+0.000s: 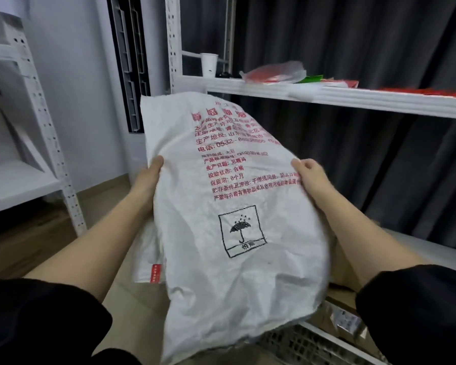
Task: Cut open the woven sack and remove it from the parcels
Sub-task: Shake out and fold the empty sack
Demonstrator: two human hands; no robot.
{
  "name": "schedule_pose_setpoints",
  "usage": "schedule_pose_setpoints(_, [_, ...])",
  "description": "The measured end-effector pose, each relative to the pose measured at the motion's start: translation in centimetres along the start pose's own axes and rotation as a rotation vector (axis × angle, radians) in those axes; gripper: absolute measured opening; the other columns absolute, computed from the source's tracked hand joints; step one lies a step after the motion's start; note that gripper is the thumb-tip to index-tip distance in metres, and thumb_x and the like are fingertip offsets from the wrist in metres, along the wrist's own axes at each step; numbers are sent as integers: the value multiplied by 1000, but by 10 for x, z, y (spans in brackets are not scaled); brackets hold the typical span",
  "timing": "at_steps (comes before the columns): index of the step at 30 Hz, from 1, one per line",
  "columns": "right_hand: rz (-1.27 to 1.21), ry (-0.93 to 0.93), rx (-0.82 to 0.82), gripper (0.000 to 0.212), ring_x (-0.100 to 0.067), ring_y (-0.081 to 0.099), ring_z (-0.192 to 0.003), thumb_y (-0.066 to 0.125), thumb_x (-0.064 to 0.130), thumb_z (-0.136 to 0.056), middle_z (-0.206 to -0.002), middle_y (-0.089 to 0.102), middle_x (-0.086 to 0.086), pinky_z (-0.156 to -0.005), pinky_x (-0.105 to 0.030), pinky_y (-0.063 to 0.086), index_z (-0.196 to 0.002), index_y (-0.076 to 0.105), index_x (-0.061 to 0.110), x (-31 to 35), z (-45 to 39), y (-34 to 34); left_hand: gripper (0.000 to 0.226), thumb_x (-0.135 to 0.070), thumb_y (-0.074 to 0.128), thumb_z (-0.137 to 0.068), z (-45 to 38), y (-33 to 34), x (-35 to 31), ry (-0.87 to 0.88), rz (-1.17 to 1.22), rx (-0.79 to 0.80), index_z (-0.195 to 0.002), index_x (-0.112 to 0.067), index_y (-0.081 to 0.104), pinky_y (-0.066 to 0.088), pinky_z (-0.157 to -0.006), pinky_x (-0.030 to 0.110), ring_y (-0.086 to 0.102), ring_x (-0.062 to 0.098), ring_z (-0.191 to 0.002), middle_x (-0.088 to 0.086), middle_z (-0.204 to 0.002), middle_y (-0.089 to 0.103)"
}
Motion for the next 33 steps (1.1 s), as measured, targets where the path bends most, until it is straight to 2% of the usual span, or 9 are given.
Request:
schedule_pose_setpoints(5, [87, 221, 245, 80, -19, 52, -107, 58, 59, -83, -124, 49, 4, -89, -31, 40, -144, 31, 16, -14, 17, 31, 54, -43, 51, -94, 0, -4, 4, -94, 71, 21, -135, -8, 50, 47, -94, 32, 62, 22, -106, 8, -130, 61])
schedule_pose_setpoints(9, [-203, 485, 441, 56, -22, 65, -104, 60, 64, -78, -109, 73, -4, -90, -34, 49, -113, 69, 20, -31, 24, 37, 31, -35, 47, -97, 3, -1, 7, -111, 118, 107, -116, -14, 59, 49, -74, 28, 66, 15, -86, 3, -98, 67])
schedule_pose_setpoints(12, [-319, 514, 476, 48, -25, 67, -103, 71, 50, -77, -106, 74, -7, -90, -37, 52, -114, 67, 19, -43, 29, 35, 20, -27, 44, -92, 6, -2, 11, -195, 177, 158, -82, -16, 58, 44, -63, 26, 60, 13, -58, 1, -69, 58])
schedule_pose_setpoints(15, [-402, 497, 444, 42, -27, 69, -98, 72, 31, -81, -104, 74, -11, -91, -41, 53, -118, 62, 13, -47, 32, 32, 19, -26, 43, -89, 9, -9, 18, -293, 128, 223, -76, -17, 53, 42, -66, 29, 54, 17, -64, 3, -71, 50])
schedule_pose_setpoints(19, [-536, 443, 333, 41, -28, 70, -93, 67, 30, -85, -108, 72, -12, -79, -38, 56, -121, 60, 12, -44, 28, 29, 26, -28, 44, -94, 12, -12, 25, -358, 82, 299, -92, -11, 63, 47, -73, 31, 68, 16, -63, 5, -74, 68])
schedule_pose_setpoints(25, [-564, 250, 16, 61, -29, 58, -113, 60, 18, -90, -143, 44, -8, -95, -46, 51, -145, 32, 24, -38, 16, 35, 35, -14, 52, -96, 4, -6, 26, -149, -77, -21, -128, 1, 51, 48, -71, 28, 59, 18, -76, 8, -97, 61])
schedule_pose_setpoints(27, [-583, 159, -13, 70, -27, 56, -113, 54, 4, -91, -146, 36, -6, -92, -43, 53, -149, 23, 29, -30, 19, 35, 52, -18, 49, -96, 1, -12, 17, -38, -223, -126, -145, -8, 34, 42, -92, 29, 55, 23, -103, 8, -121, 54])
schedule_pose_setpoints(29, [-504, 65, 28, 68, -22, 57, -109, 47, -4, -89, -140, 39, 3, -82, -34, 55, -145, 33, 31, -23, 20, 31, 63, -24, 44, -93, -3, -15, 14, 40, -278, -54, -150, -31, 21, 31, -110, 41, 44, 26, -128, 2, -145, 41])
schedule_pose_setpoints(33, [-366, 87, 220, 52, -23, 63, -106, 37, -7, -84, -131, 59, -4, -75, -27, 54, -104, 73, 25, -20, 23, 28, 51, -7, 39, -98, 5, -6, 13, 48, -22, 264, -145, -29, 38, 39, -100, 26, 53, 9, -113, -8, -144, 43])
Point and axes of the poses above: each hand's wrist, its own z-axis away from the middle knuckle, its own y-axis out of the palm, x = y × z, the point moved 5 cm from there along -z, towards the middle knuckle
